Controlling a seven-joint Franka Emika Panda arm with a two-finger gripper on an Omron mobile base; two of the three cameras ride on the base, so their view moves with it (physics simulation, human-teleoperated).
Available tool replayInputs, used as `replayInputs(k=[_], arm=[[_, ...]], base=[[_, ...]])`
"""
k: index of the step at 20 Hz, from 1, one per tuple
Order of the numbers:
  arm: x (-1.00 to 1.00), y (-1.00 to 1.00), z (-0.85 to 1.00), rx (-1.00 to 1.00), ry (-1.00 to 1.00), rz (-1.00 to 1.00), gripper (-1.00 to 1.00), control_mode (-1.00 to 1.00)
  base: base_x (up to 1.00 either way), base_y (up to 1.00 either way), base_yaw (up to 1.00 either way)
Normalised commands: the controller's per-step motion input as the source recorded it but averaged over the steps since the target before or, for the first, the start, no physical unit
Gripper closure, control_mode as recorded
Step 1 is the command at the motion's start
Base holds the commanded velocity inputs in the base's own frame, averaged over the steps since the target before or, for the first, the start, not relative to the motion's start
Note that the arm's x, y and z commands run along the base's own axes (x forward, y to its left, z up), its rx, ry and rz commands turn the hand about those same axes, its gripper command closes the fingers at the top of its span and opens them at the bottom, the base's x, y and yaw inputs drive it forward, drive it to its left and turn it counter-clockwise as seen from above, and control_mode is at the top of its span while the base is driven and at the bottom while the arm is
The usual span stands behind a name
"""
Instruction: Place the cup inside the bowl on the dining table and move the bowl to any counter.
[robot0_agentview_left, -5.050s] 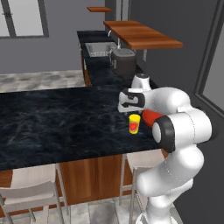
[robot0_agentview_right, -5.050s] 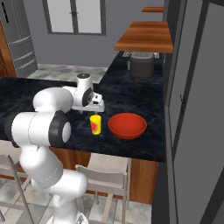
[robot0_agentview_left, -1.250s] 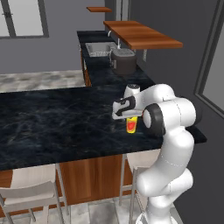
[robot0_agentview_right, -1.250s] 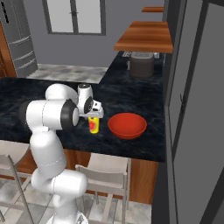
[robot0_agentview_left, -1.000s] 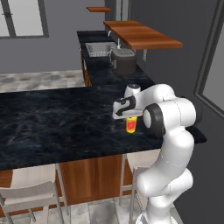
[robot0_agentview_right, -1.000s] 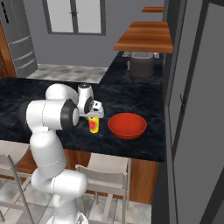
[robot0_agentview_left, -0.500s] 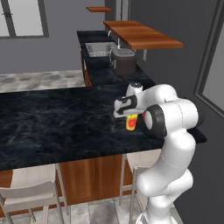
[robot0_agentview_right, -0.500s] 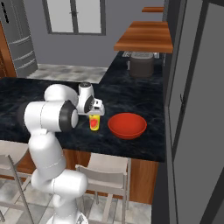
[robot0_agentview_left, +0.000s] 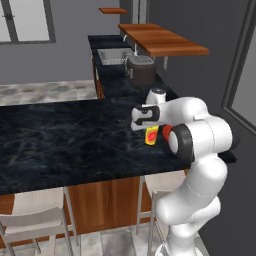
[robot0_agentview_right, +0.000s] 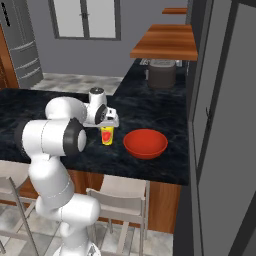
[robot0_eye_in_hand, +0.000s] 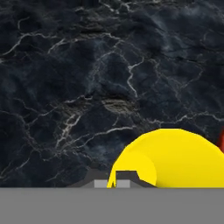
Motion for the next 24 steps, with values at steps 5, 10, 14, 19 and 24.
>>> replayInputs(k=[5, 10, 14, 19, 24], arm=[[-0.21, 0.0, 0.31, -0.01, 0.0, 0.0, 1.0, -1.0], [-0.11, 0.0, 0.25, -0.03, 0.0, 0.0, 1.0, -1.0], [-0.03, -0.03, 0.23, -0.04, 0.0, 0.0, 1.0, -1.0], [0.0, -0.25, 0.17, 0.0, 0.0, 0.0, 1.0, -1.0], [0.0, -0.33, 0.1, 0.0, 0.0, 0.0, 1.0, -1.0]], base=[[0.0, 0.0, 0.0], [0.0, 0.0, 0.0], [0.0, 0.0, 0.0], [0.0, 0.0, 0.0], [0.0, 0.0, 0.0]])
